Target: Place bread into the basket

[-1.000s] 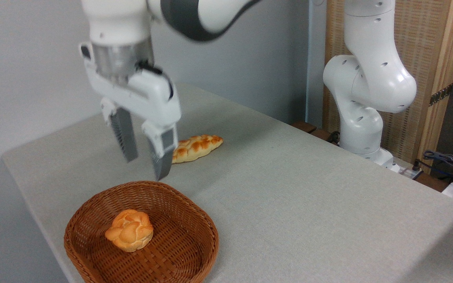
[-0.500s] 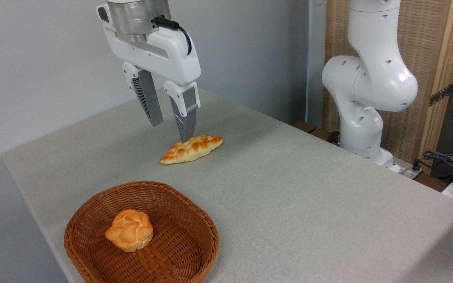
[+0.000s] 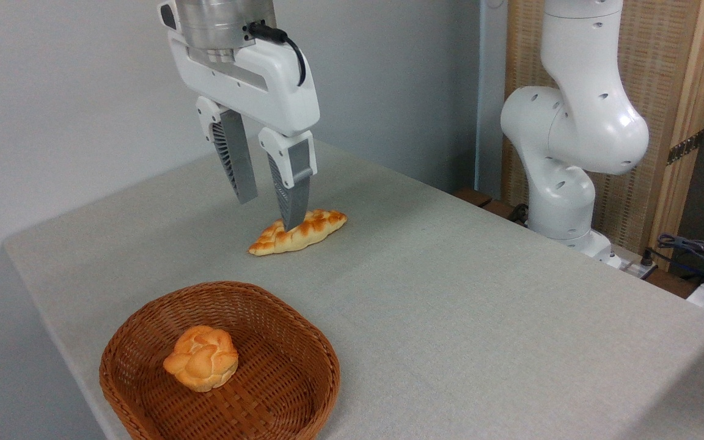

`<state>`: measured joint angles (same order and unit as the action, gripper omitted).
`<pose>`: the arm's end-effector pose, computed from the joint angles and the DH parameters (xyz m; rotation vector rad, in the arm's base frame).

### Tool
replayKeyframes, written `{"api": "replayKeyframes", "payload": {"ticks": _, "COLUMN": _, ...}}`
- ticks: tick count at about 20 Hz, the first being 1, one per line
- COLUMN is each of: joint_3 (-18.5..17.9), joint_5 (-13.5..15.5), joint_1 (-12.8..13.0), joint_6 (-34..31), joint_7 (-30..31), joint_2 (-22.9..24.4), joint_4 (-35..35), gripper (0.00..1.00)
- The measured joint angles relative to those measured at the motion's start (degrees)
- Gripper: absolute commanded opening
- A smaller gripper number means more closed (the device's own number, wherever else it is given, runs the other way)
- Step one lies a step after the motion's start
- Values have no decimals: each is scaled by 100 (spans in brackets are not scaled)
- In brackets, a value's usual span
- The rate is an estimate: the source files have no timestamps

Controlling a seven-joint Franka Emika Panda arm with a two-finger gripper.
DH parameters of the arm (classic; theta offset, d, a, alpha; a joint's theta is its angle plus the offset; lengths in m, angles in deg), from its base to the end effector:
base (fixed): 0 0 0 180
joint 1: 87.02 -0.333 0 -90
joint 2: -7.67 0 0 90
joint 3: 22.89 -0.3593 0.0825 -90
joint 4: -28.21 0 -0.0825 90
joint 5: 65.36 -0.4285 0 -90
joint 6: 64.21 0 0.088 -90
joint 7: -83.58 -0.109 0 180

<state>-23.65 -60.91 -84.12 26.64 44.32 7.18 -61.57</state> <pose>0.6028 -0.0309 0.6643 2.8730 -1.0844 0.0527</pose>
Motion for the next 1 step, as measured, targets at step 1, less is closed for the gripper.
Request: {"api": "replayKeyframes", "payload": {"ticks": 1, "joint_3": -24, "joint_5": 0, "joint_1": 36, "joint_6": 31, "joint_7": -6, "joint_2": 0, "joint_4": 0, "gripper": 100}}
